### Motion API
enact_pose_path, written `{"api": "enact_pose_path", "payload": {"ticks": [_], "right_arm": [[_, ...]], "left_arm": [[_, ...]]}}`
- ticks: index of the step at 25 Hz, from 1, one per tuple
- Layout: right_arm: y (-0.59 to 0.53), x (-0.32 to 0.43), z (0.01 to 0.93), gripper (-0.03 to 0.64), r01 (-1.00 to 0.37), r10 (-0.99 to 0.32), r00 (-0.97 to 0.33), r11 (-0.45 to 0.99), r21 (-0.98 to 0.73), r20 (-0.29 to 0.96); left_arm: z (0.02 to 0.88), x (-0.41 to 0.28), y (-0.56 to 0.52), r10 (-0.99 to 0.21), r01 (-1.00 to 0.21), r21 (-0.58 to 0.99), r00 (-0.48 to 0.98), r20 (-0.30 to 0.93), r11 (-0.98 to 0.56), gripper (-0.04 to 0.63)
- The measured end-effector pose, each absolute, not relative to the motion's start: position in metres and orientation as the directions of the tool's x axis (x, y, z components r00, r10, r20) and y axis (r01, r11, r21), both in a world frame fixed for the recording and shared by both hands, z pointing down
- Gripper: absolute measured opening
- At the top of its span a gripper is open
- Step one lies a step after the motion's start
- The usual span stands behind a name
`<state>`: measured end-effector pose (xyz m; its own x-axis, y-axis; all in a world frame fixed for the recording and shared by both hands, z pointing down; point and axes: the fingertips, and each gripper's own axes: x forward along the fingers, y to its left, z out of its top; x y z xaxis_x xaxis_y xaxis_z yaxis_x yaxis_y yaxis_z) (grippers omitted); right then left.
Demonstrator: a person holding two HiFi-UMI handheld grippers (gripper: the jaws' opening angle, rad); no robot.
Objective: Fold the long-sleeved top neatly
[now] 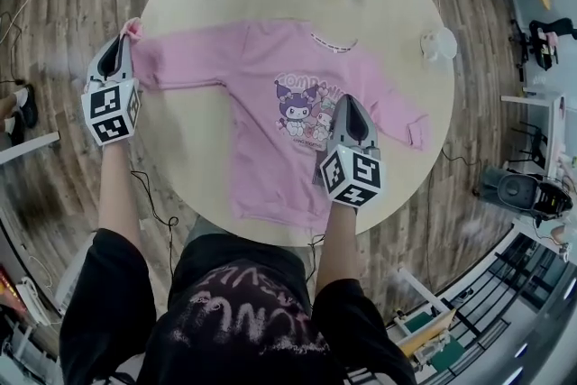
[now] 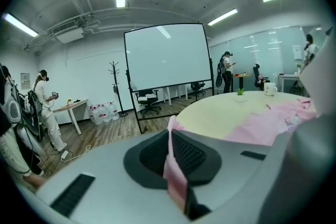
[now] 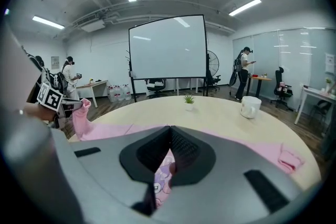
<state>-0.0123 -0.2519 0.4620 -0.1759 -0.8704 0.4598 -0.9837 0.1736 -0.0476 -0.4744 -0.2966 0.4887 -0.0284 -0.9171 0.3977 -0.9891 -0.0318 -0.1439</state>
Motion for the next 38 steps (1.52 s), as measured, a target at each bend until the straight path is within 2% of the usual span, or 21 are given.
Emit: {"api": "enact_pose_path", "payload": {"ticks": [6,17,30,38], "right_arm": [[-0.243,0.026,0.454,0.005,-0.99,-0.884,-0.144,0.13,-0.062,0.446],[-0.221,0.118,0.455,0.005,-0.995,-0.894,-0.073,0.036,-0.091,0.442],[-0.189,0.216,0.471,0.005,-0.992,-0.881,0.014,-0.071,-0.104,0.473],[-0.17,0.26,0.48,0.005,-0.986,-0.867,0.071,-0.136,-0.097,0.493]], "left_arm": [[0.472,-0.398,-0.317,-0.933,-0.994,-0.068,0.059,0.355,-0.089,0.023],[0.452,-0.251,-0.348,-0.926,-0.971,-0.035,0.213,0.313,-0.236,0.023],[0.48,-0.055,-0.351,-0.827,-0.878,-0.036,0.435,0.357,-0.477,0.023],[0.515,0.01,-0.346,-0.76,-0.826,-0.05,0.491,0.426,-0.562,0.023]]}}
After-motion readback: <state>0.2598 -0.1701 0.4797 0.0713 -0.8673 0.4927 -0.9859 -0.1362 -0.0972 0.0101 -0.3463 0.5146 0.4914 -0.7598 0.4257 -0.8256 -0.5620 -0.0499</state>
